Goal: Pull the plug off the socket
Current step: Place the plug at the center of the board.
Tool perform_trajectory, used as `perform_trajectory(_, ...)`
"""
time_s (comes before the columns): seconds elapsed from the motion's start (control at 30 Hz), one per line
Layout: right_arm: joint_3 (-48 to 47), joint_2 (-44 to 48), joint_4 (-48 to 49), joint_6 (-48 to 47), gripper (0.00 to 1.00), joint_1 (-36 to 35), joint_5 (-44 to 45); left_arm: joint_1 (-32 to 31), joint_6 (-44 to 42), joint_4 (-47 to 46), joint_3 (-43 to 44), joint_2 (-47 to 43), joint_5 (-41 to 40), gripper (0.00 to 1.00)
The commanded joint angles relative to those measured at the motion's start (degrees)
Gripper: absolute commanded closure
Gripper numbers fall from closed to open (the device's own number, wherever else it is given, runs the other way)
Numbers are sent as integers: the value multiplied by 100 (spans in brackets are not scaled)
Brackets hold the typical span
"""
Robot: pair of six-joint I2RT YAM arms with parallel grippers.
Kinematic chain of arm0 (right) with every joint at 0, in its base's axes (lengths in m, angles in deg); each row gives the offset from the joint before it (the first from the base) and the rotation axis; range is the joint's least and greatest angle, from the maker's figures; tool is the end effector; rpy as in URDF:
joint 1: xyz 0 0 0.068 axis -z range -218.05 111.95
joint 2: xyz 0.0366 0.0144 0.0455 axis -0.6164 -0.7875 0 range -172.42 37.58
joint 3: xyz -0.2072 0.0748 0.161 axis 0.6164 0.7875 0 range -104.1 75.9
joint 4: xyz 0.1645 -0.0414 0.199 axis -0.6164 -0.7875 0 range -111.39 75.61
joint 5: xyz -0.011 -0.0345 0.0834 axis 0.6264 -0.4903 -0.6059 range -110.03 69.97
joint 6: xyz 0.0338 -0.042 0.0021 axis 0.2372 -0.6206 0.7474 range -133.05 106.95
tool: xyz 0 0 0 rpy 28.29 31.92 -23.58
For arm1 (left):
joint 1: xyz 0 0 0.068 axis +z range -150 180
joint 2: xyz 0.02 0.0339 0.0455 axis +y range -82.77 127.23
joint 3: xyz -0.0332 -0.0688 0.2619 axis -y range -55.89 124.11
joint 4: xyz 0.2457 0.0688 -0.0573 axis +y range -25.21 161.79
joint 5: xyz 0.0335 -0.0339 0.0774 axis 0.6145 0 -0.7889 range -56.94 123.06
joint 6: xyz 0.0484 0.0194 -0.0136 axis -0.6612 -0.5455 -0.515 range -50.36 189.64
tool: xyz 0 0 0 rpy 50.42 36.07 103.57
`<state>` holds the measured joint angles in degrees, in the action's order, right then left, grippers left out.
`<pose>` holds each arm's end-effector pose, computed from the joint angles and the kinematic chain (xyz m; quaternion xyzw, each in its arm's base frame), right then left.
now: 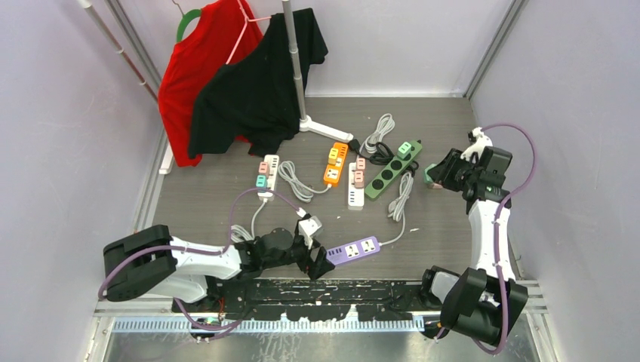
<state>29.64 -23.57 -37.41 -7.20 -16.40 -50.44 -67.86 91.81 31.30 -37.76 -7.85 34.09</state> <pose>0.2180 -0.0672 0.2754 0.0942 0.8695 0.1752 0.4521 0.0885 -0.2192 0.1529 0.3288 0.7678 -0.3942 0.3833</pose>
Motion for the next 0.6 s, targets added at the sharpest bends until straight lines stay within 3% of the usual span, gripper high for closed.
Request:
perform_trajectory(0.0, 76, -60, 593, 634, 83, 84, 1016, 26, 229, -478, -29, 109, -173, 15)
perform_trajectory(0.3, -43, -743, 573, 1181, 66, 94, 2407, 27, 237, -441, -68, 42, -234, 16)
perform_trajectory(0.57, -84, -1201, 502, 1361, 50, 103, 2681, 27, 234, -434, -116, 26, -279, 16)
